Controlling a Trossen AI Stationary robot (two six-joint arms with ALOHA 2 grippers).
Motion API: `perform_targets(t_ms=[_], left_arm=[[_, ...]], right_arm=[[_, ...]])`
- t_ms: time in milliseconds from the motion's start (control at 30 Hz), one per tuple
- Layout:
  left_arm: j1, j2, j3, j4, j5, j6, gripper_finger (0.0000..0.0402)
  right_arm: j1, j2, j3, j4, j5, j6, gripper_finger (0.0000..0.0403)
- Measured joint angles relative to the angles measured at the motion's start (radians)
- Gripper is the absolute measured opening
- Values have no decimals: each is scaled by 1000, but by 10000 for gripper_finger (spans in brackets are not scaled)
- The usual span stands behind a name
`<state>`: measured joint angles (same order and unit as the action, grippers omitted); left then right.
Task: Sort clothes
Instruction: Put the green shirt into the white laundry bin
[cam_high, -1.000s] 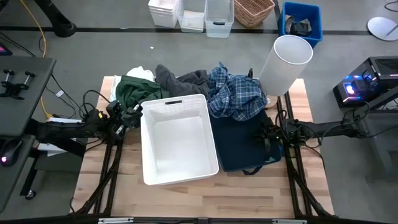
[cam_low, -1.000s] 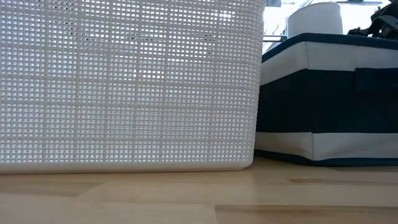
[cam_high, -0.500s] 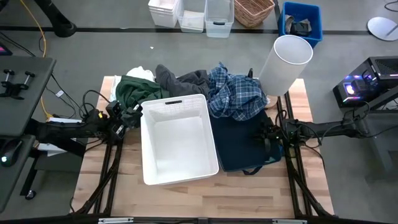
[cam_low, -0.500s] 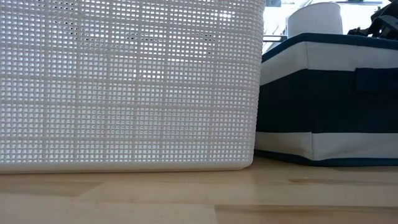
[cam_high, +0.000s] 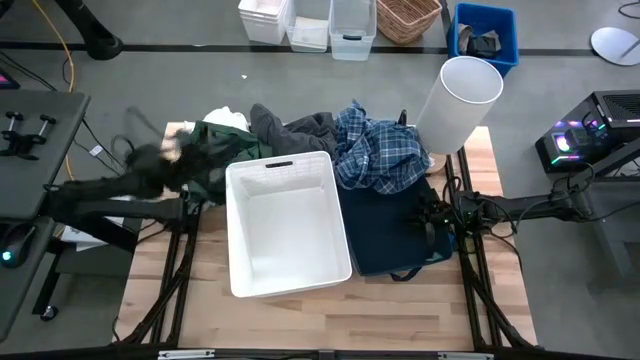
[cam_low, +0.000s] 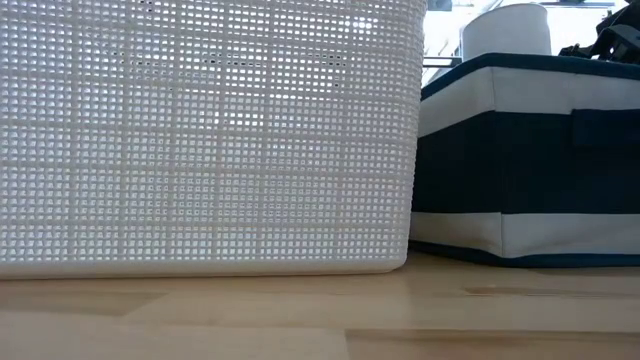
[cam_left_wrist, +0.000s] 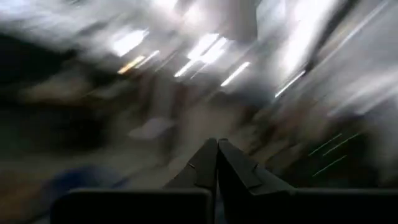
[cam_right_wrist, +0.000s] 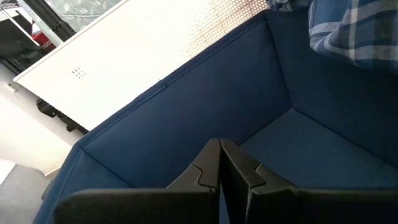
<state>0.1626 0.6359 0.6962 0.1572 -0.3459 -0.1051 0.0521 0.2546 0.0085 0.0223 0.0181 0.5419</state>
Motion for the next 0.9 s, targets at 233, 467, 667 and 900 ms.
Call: perform_targets(t_ms=[233,467,667,900], left_arm=[[274,365,434,-835,-472,-36,77],[579,586,515,-935,-119,-60,173],[743,734,602,-1124,106,-123,210],[789,818,638,-1416,214,-170,213]], right_arm=[[0,0,0,-1,0,0,0],[0,0,0,-1,0,0,0],[0,0,0,-1,0,0,0],[0,0,0,-1,0,0,0]])
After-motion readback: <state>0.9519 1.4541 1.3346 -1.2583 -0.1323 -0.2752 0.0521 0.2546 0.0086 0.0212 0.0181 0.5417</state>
